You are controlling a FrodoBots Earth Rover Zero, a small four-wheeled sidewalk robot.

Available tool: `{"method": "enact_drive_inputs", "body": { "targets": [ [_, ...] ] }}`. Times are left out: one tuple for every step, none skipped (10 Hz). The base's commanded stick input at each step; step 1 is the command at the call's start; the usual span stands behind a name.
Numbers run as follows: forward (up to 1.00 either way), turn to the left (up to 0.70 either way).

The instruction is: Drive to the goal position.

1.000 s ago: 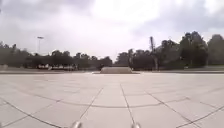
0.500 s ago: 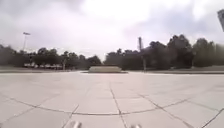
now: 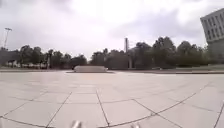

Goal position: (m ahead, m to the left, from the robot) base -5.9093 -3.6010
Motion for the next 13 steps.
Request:
{"method": "enact_drive_inputs", "body": {
  "targets": [
    [0.7,-0.34],
    [0.7,-0.34],
    [0.7,-0.34],
    [0.7,-0.34],
    [0.7,-0.34],
    [0.7,-0.34],
    [0.7,-0.34],
    [0.7,-0.34],
    [0.7,-0.34],
    [0.7,-0.34],
    [0.7,-0.34],
    [0.7,-0.34],
    [0.7,-0.34]
  ]
}}
